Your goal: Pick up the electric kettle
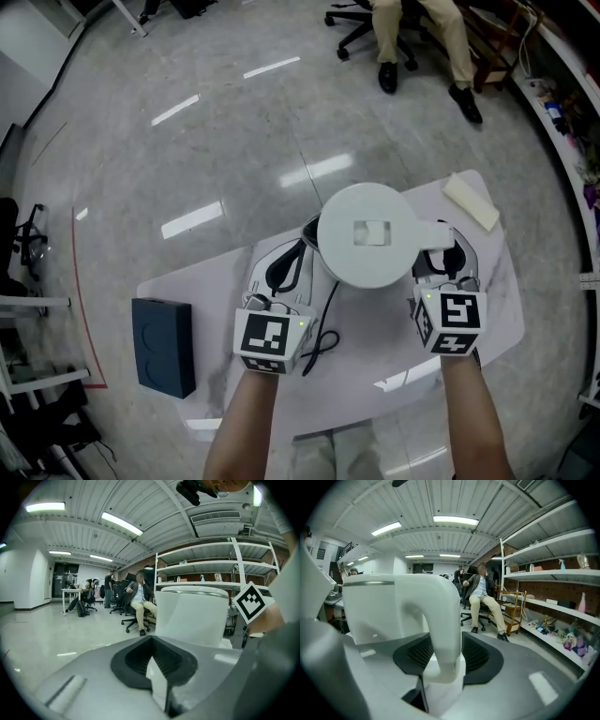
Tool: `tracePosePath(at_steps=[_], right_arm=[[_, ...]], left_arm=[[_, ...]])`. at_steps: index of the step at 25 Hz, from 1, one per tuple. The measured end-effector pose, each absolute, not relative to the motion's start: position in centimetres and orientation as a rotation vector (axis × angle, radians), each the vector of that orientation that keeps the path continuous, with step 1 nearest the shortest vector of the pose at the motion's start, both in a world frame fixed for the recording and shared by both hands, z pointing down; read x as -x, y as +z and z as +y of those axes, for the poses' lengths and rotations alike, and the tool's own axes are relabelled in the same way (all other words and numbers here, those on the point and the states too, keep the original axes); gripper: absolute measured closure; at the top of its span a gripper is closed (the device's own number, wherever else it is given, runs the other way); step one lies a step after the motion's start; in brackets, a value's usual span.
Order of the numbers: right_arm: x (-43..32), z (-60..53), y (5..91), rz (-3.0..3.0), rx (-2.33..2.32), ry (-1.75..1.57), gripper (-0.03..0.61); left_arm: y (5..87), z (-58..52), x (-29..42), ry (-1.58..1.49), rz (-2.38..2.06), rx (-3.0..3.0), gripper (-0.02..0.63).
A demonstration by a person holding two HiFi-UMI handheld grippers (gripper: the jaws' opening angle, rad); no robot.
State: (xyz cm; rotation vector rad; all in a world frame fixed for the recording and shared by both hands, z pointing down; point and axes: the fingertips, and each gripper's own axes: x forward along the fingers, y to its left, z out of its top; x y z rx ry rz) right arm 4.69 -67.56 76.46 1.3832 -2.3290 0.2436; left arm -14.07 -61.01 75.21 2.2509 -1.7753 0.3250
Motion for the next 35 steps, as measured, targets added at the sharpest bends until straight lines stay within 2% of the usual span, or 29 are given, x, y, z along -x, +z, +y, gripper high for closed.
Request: tracePosePath(at_steps=[11, 18, 35], right_arm=[[-4.0, -69.6, 77.0, -2.370, -1.454, 0.248, 0.427], [-4.0, -70.3, 76.6, -2.321, -1.526, 0.115, 0.471], [-3.6, -69.6, 75.4, -2.255, -1.577, 0.159, 0.451]], left_arm=[[76.5, -63.6, 14.8, 0.331, -1.760, -2.224, 0.614], [76.8, -64.7, 15.8, 0.292, -1.818, -2.157, 0.614], [73.5, -64.1, 16.2, 0.244, -1.837, -2.178, 0.614]])
